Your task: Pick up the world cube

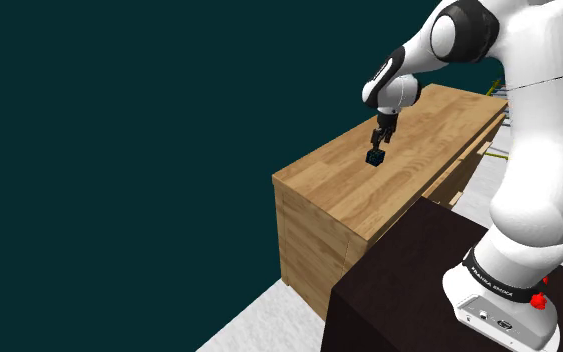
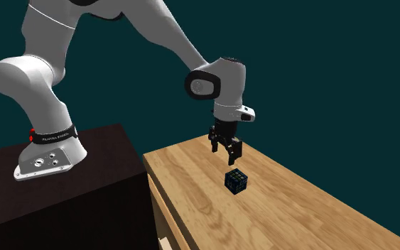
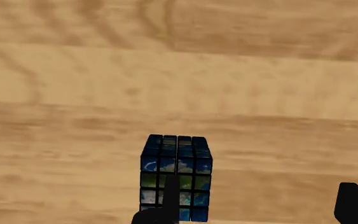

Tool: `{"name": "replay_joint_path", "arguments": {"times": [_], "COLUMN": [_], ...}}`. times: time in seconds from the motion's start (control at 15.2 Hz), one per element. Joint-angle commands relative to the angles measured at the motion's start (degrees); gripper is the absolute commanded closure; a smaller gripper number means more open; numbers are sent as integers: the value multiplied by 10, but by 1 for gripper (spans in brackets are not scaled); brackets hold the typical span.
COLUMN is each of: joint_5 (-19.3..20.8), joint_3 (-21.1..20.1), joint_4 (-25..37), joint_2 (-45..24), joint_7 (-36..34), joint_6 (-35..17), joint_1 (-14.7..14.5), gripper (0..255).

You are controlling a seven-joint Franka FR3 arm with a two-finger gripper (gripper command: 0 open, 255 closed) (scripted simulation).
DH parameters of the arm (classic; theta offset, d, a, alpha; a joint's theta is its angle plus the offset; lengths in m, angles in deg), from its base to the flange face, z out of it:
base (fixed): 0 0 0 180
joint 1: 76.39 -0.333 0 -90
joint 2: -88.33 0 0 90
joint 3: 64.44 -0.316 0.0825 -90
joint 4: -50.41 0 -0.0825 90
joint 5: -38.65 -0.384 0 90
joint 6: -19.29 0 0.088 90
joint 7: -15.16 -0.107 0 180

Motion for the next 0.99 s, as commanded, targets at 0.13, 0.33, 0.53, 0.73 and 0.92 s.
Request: {"name": "replay_joint_path", "arguments": {"times": [0.13,0.33,0.53,0.73,0.92], "joint_5": [-22,-28,-32,-36,-36], "joint_3": [-20,-28,-32,-37,-38], "joint_4": [107,153,159,167,169], "joint_2": [-90,-130,-148,-167,-171], "joint_7": [23,29,31,33,32], "joint_6": [14,18,6,-5,-7], "joint_1": [39,53,56,60,60], "gripper": [0,0,0,0,255]}}
